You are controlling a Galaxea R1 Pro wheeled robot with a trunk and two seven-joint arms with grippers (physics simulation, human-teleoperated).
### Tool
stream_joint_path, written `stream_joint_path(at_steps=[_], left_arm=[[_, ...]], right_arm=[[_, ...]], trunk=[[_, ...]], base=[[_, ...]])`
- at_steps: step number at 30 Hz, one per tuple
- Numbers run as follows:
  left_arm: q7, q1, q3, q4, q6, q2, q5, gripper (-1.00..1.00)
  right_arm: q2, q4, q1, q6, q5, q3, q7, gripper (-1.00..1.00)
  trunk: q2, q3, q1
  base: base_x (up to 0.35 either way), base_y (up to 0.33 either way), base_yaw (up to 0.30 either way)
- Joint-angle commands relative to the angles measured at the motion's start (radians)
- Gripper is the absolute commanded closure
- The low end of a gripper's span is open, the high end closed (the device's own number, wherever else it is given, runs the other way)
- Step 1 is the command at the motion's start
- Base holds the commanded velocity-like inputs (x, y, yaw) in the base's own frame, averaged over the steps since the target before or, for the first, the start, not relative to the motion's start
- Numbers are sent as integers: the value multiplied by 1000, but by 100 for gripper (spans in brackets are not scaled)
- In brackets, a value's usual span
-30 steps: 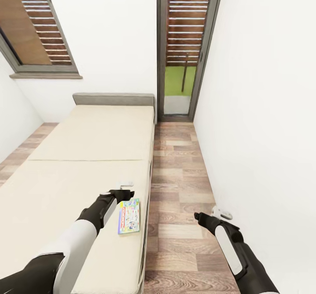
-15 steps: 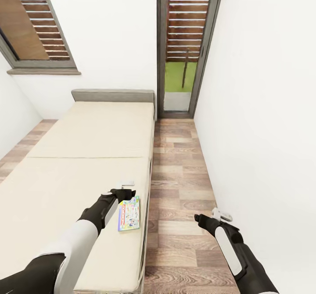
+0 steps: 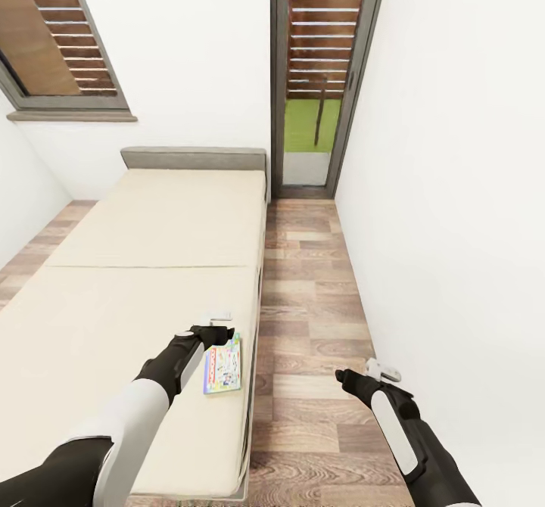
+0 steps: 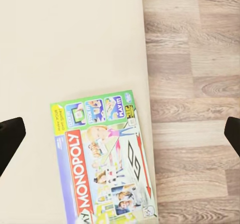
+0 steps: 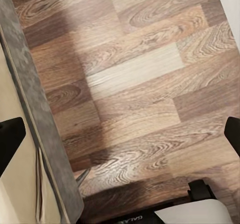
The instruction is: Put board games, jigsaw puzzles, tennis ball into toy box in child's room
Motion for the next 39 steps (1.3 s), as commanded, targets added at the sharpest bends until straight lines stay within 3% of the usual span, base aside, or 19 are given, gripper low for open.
stream_joint_path(at_steps=[1, 22, 29, 39], left_arm=[[-5, 0, 7, -2, 5, -1, -10, -100], [-5, 0, 10, -6, 10, -4, -7, -100], [-7, -2, 11, -26, 26, -28, -7, -100], [-8, -16, 11, -126, 84, -27, -8, -100]], right_arm=[[0, -2, -1, 2, -11, 1, -10, -100], [-2, -12, -2, 6, -11, 0, -10, -100], [-4, -12, -2, 8, -11, 0, -10, -100], [-3, -12, -2, 8, -11, 0, -11, -100]], trunk=[[-2, -3, 0], [-2, -38, 0], [-2, -49, 0], [-2, -66, 0]], base=[[0, 0, 0], [0, 0, 0], [0, 0, 0], [0, 0, 0]])
